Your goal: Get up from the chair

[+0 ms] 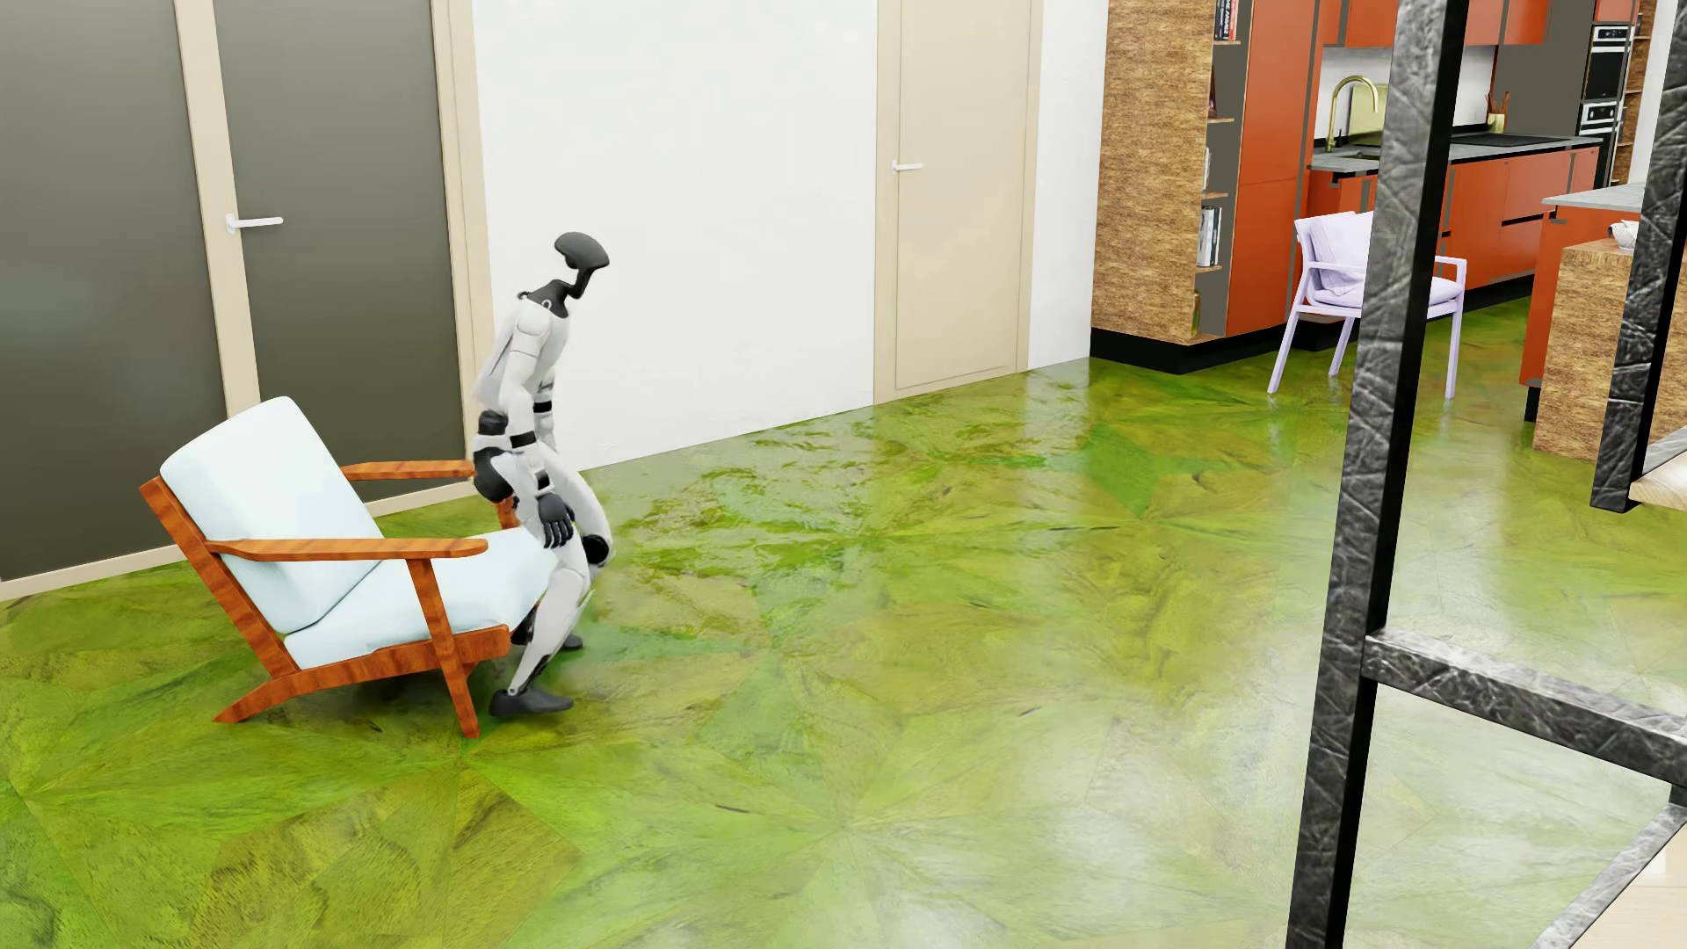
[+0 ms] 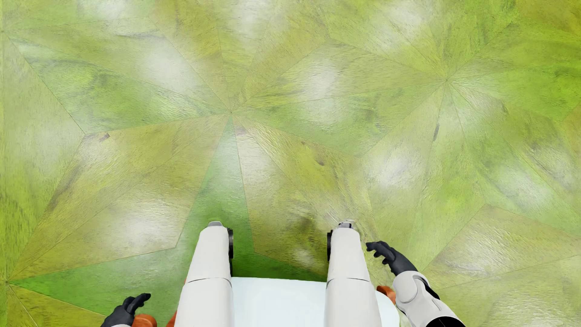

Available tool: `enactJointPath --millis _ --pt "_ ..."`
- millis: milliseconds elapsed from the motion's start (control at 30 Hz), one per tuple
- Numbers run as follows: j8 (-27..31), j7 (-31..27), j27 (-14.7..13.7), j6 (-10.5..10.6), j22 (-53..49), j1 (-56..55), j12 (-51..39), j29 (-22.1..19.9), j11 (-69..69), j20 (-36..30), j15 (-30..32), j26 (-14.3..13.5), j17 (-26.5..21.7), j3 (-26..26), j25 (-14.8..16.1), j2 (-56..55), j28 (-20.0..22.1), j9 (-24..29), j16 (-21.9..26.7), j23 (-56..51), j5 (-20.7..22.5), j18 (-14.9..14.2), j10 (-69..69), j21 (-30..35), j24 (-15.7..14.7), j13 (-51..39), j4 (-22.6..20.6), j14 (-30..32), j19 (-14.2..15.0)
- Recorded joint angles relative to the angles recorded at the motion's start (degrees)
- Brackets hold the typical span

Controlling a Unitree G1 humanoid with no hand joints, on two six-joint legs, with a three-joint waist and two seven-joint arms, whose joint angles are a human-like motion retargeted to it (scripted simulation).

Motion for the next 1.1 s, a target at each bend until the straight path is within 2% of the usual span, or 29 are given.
enactJointPath --millis 33,67,100,133,167,200,233,300,367,400,433,467,500,533,567,600,633,700,767,800,833,867,900,933,967,1000,1033,1067,1100 --pt "1.15 0.31 -0.05 -0.67 0.76 2.75 0.00 -0.57 -4.45 -0.59 1.71 -1.43 0.28 -0.39 0.12 2.24 -0.99 -3.13 -0.22 -0.82 -0.13 0.23 -5.43 -0.47 -0.06 2.02 -1.70 0.99 -0.95" --pt "0.44 1.01 -0.91 -0.37 2.06 8.49 0.01 0.83 -9.34 -2.57 3.75 -1.17 0.72 -1.10 -0.79 8.47 -1.65 -4.47 0.03 0.29 0.33 0.98 -11.13 -1.49 -0.35 3.72 -2.40 2.01 -2.62" --pt "2.84 2.11 -1.05 0.36 3.26 14.83 -0.55 0.76 -9.61 -3.30 6.92 -1.45 0.83 -1.19 -0.62 11.42 -2.40 -5.50 -1.15 0.96 0.86 1.10 -16.67 -0.93 -0.83 5.84 -2.38 2.48 -0.99" --pt "5.06 1.79 -0.96 0.99 3.88 16.96 -0.98 1.27 -6.77 -5.08 11.47 -0.72 0.82 -2.09 -0.84 9.30 -3.46 -8.67 -2.05 1.17 0.04 2.34 -21.66 -2.36 0.81 7.91 -4.10 4.50 1.56" --pt "6.17 2.67 -0.64 1.03 2.56 23.34 -0.84 1.43 -5.04 -4.50 12.43 -0.92 1.39 -2.77 -0.72 9.26 -3.44 -10.16 -2.46 1.25 0.44 2.33 -28.47 -3.08 0.71 10.15 -4.06 5.26 2.34" --pt "2.65 4.94 -0.87 1.77 1.88 27.40 -1.65 0.76 -4.70 -2.71 11.92 -5.17 1.79 -3.81 -3.43 8.84 -4.41 -11.00 -4.02 2.29 0.11 1.91 -32.87 -3.77 3.19 11.17 -4.57 5.13 1.91" --pt "1.68 6.38 -0.21 1.53 -0.89 32.46 -1.88 2.48 -7.71 -3.11 12.41 -5.69 2.61 -4.43 -4.32 9.03 -6.27 -11.66 -3.88 2.52 -0.74 1.24 -38.76 -5.11 4.48 13.08 -4.71 6.01 3.98" --pt "-0.07 8.67 -0.47 2.27 -5.41 41.52 -3.24 3.17 -18.80 -4.47 17.52 -7.46 3.77 -5.86 -4.47 8.97 -7.76 -13.52 -4.31 4.29 -1.48 0.57 -49.60 -6.10 6.14 16.36 -4.69 7.48 4.73" --pt "-1.28 9.58 -0.68 2.32 -8.28 48.89 -5.64 4.69 -31.45 -7.40 21.73 -8.17 5.06 -6.84 -5.03 9.28 -7.07 -15.29 -5.38 6.83 -0.40 0.46 -57.40 -7.45 7.95 18.93 -5.14 8.62 1.57" --pt "-1.62 10.55 -0.38 1.82 -9.73 53.78 -7.18 4.83 -36.45 -8.10 20.81 -8.33 5.61 -7.31 -5.45 9.86 -6.96 -15.90 -5.90 7.66 0.04 -0.10 -62.55 -7.78 8.71 20.39 -6.08 9.22 -2.12" --pt "-2.63 10.86 -0.94 1.62 -10.90 58.66 -8.83 4.83 -41.28 -9.06 20.67 -9.33 6.08 -7.78 -5.13 10.76 -6.63 -16.67 -6.26 8.69 0.71 -0.73 -68.08 -7.90 7.92 20.92 -6.15 10.45 -4.81" --pt "-3.39 11.99 -0.44 1.84 -12.03 60.62 -9.69 4.66 -43.69 -9.31 20.36 -9.02 6.84 -8.23 -4.53 10.93 -6.46 -17.95 -6.56 9.41 1.49 -0.70 -68.69 -9.50 8.28 21.66 -5.84 11.35 -6.45" --pt "-3.99 12.89 -0.04 1.84 -12.85 61.49 -10.32 4.54 -42.24 -9.68 17.86 -8.88 7.07 -8.75 -5.07 10.34 -6.62 -19.20 -6.85 9.49 1.43 -0.46 -68.37 -10.85 8.64 22.25 -5.76 11.26 -7.01" --pt "-3.76 13.27 -0.35 1.98 -12.87 63.33 -10.58 4.75 -39.59 -10.88 18.48 -9.12 7.45 -9.32 -4.46 10.62 -5.36 -19.96 -7.01 9.23 1.72 -1.59 -68.57 -11.92 8.10 22.81 -4.71 12.52 -7.62" --pt "-2.79 13.21 -0.57 2.34 -13.02 64.27 -10.23 4.11 -35.44 -11.69 19.59 -8.89 7.46 -9.30 -3.71 10.10 -4.77 -20.07 -7.14 8.42 1.45 -1.72 -67.25 -12.72 7.73 23.24 -4.25 14.56 -6.57" --pt "-2.54 12.69 -1.71 3.76 -12.20 62.37 -9.10 4.03 -33.62 -11.15 20.17 -9.01 6.88 -9.93 -3.02 10.87 -4.63 -20.47 -7.29 9.06 1.77 -3.14 -60.66 -11.69 7.52 22.95 -2.28 16.09 -4.01" --pt "-3.78 11.64 -1.17 3.97 -10.68 59.86 -7.06 4.55 -33.70 -10.12 19.55 -7.55 6.61 -9.21 -3.28 13.20 -5.69 -21.00 -7.38 9.26 2.89 -3.71 -52.06 -11.20 8.15 22.95 -1.77 18.37 -5.20" --pt "-5.10 9.04 -1.36 4.29 -6.58 50.48 -3.67 6.47 -38.86 -8.22 17.55 -7.80 4.31 -6.42 -5.11 22.02 -7.65 -20.59 -7.78 10.31 5.52 -7.00 -29.78 -9.28 6.91 20.47 -1.10 29.63 -9.19" --pt "-6.26 7.74 -1.51 3.25 -2.42 41.78 0.10 7.69 -44.93 -5.32 15.46 -7.54 1.97 -3.65 -4.07 32.38 -10.00 -19.19 -7.26 11.43 6.28 -7.73 -12.98 -6.46 6.41 15.91 -1.71 25.15 -10.21" --pt "-7.57 6.75 0.58 2.67 -0.29 36.21 3.48 7.32 -47.48 -4.12 14.29 -6.36 0.87 -2.36 -3.10 36.78 -9.15 -19.87 -7.12 11.93 6.57 -7.52 -8.23 -3.17 5.57 14.09 -2.91 24.18 -10.55" --pt "-7.57 5.93 -0.76 1.99 1.10 32.52 5.16 7.04 -50.25 -1.16 13.27 -7.26 -0.16 -0.53 -2.72 41.97 -8.78 -18.16 -6.90 11.18 6.69 -8.59 -6.84 -1.81 4.45 10.81 -3.77 21.55 -10.08" --pt "-7.52 4.22 -1.18 1.98 3.28 27.02 7.30 6.53 -52.51 1.11 12.43 -6.20 -0.84 0.95 -1.32 45.77 -9.71 -18.01 -6.62 10.65 7.00 -9.37 -7.07 -1.02 5.49 7.96 -4.80 20.34 -10.27" --pt "-8.09 2.36 -0.22 1.63 4.26 21.19 10.00 5.82 -55.33 2.24 11.58 -6.06 -1.61 2.45 -0.32 49.29 -10.03 -18.97 -6.05 9.20 6.91 -10.30 -10.36 -0.78 4.74 5.74 -5.99 20.72 -9.31" --pt "-8.46 0.53 -1.24 1.22 5.42 18.60 11.56 5.33 -57.88 3.76 10.88 -6.31 -2.05 3.89 0.63 53.86 -9.74 -18.10 -5.57 8.31 6.97 -10.46 -17.85 -0.81 4.45 3.14 -7.14 17.75 -8.29" --pt "-7.94 0.10 -2.12 1.02 5.49 16.55 14.61 5.46 -58.72 5.99 9.33 -5.99 -2.73 4.59 0.50 56.50 -9.75 -19.19 -5.44 6.45 6.51 -10.11 -28.93 1.28 4.35 1.99 -8.24 23.03 -8.95" --pt "-8.63 0.55 -2.78 0.67 5.74 18.08 16.15 3.05 -60.17 7.70 8.04 -5.93 -1.45 4.80 2.74 60.19 -8.97 -18.66 -5.55 5.00 7.31 -8.96 -44.31 0.29 2.31 0.63 -8.70 24.99 -8.80" --pt "-9.83 2.01 -3.37 0.77 5.77 19.95 18.75 2.86 -59.90 9.57 6.44 -6.58 -1.86 4.83 1.79 62.83 -9.54 -19.99 -5.34 3.58 6.74 -7.95 -60.09 1.88 1.96 0.13 -8.53 25.97 -6.45" --pt "-11.38 4.57 -3.45 0.26 6.37 20.39 20.09 3.76 -57.78 12.47 4.05 -6.81 -0.98 4.78 0.67 63.80 -10.62 -21.61 -4.90 3.49 6.46 -9.24 -71.85 1.49 1.45 -0.35 -8.24 28.32 -4.75" --pt "-11.77 4.90 -4.06 -0.18 6.53 20.25 21.38 4.05 -56.30 14.68 2.74 -6.25 -0.53 5.06 -0.24 65.98 -9.92 -22.16 -4.74 2.83 5.75 -10.26 -74.72 1.23 2.78 -0.04 -8.17 29.20 -3.41"
